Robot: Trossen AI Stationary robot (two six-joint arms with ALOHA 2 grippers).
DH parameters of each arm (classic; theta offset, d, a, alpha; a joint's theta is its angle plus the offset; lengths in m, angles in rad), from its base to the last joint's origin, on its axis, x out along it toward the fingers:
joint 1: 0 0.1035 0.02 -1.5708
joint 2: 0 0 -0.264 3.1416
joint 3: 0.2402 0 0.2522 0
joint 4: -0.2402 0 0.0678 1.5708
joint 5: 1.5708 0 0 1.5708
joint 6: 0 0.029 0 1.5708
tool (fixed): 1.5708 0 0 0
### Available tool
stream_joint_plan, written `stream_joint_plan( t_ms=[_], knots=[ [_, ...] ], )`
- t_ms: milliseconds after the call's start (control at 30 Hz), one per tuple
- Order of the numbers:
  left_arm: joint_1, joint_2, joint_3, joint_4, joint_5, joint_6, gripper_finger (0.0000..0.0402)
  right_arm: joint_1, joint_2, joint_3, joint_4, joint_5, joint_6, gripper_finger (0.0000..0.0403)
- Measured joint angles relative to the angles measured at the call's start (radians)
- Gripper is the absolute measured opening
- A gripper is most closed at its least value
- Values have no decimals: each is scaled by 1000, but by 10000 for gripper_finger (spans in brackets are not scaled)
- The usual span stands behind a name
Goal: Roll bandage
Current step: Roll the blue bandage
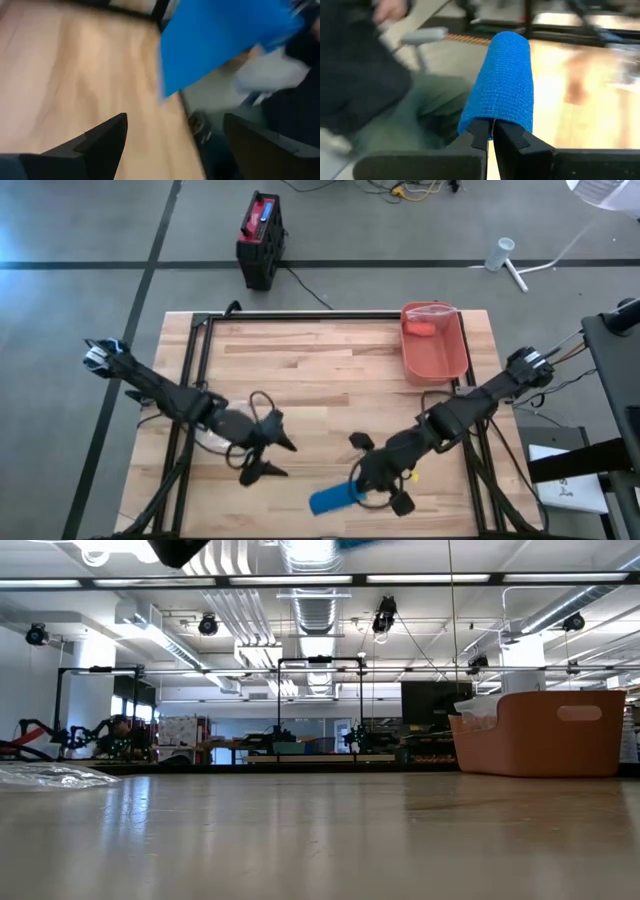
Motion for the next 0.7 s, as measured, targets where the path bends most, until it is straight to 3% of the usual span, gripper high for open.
stream_joint_plan(
  t_ms=[167, 333, 467, 600, 700],
  knots=[
    [-93, 0, -199, 485, -212, 85, 316, -30, -43, -1, -2, 159, 43, 8],
    [-113, 12, -331, 823, -340, 198, 318, -58, -50, -1, 31, 188, 59, 8],
    [-113, 47, -344, 934, -367, 283, 315, -80, -49, -1, 55, 219, 66, 8],
    [-111, 93, -324, 929, -500, 380, 314, -89, -47, -1, 74, 239, 61, 8],
    [-102, 124, -288, 934, -511, 434, 316, -88, -47, -1, 89, 238, 47, 8]
  ],
)
